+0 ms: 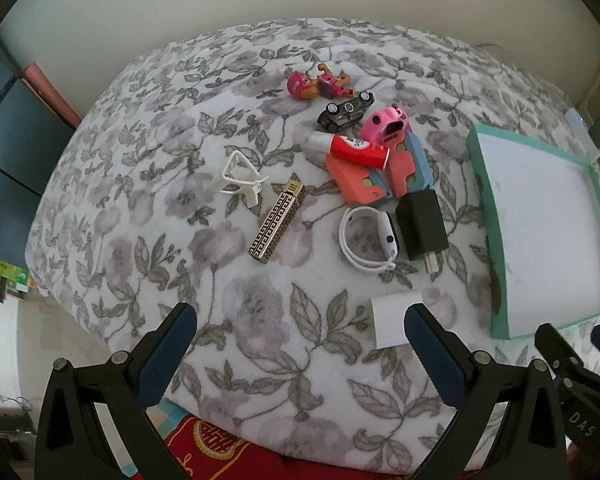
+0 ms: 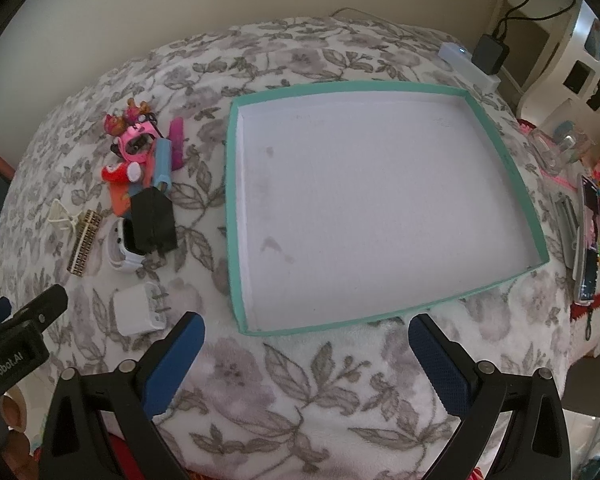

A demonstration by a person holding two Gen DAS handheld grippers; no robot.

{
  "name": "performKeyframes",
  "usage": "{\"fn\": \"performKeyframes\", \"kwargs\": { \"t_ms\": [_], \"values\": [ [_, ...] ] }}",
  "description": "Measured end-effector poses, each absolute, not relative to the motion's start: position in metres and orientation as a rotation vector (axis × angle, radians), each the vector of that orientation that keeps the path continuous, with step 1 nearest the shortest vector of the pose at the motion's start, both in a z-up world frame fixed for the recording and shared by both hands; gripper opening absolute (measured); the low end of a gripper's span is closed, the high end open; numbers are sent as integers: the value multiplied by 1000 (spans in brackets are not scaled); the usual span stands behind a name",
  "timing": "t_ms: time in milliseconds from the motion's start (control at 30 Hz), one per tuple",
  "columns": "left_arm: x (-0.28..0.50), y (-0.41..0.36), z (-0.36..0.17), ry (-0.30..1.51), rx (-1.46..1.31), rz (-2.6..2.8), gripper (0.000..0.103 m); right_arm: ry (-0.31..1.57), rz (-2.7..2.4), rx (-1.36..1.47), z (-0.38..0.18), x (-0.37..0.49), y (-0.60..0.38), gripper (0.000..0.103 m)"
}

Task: Organize rigid objects
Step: 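Grasp the gold-black bar with the left tool while the right tool grasps the white plug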

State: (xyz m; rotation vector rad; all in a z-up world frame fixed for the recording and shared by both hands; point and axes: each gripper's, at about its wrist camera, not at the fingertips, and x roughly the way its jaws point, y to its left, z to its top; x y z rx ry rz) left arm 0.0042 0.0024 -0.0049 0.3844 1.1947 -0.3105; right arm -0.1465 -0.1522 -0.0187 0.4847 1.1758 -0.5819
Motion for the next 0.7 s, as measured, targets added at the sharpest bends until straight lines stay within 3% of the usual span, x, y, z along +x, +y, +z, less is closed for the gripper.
{"fn": "performKeyframes", "kwargs": {
  "t_ms": [367, 700],
  "values": [
    [57, 59, -3, 1115, 147, -183, 103, 1190, -412, 516, -26, -95, -115, 103],
    [84, 66, -41, 1232, 203, -191, 103, 1329, -299, 492, -64, -59, -79, 103]
  ]
}}
